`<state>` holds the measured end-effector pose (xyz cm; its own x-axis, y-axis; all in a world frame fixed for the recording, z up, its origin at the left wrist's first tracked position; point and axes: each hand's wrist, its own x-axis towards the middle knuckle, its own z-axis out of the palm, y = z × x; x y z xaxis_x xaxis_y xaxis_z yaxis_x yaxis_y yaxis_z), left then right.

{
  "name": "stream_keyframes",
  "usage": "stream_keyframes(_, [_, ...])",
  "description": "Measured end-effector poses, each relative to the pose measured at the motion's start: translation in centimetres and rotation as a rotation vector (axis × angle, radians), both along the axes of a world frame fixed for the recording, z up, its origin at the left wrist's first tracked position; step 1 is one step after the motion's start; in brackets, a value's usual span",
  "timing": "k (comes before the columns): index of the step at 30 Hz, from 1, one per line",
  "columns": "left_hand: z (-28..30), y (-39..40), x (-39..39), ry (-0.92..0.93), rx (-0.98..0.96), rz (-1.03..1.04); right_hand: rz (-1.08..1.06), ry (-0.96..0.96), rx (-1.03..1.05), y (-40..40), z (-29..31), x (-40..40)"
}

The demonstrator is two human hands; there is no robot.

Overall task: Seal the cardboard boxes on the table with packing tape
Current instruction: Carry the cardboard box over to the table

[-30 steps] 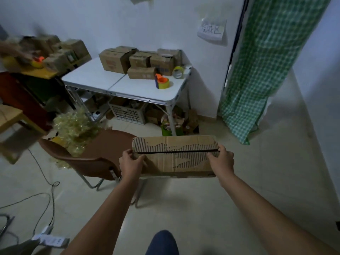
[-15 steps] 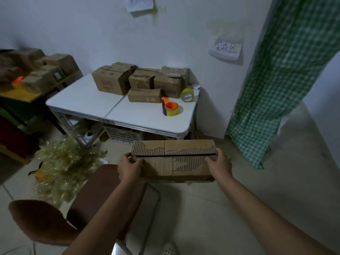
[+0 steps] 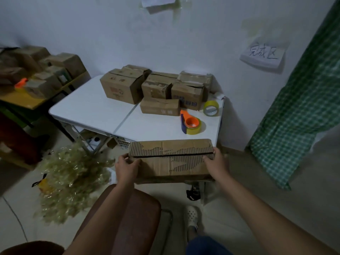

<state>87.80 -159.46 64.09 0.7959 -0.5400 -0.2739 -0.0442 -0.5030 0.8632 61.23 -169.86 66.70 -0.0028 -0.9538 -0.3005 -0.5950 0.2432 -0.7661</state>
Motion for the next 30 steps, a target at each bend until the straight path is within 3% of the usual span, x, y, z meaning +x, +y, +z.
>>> stream_keyframes(13, [0.8,-16.5,9.3,0.052,0.022,0.149,0.183,-0.046,0.098,-18.8,-1.6,10.8])
stream_keyframes(24, [1.7,-19.9,15.5,0.016,0.054,0.220,0.250,-0.082,0.120,-22.9,-1.8,17.0])
stream_keyframes(30, [1.1,-22.5,19.1,0.001,0.098,0.161,0.257,-0.090,0.191,-24.3,-3.0,19.9])
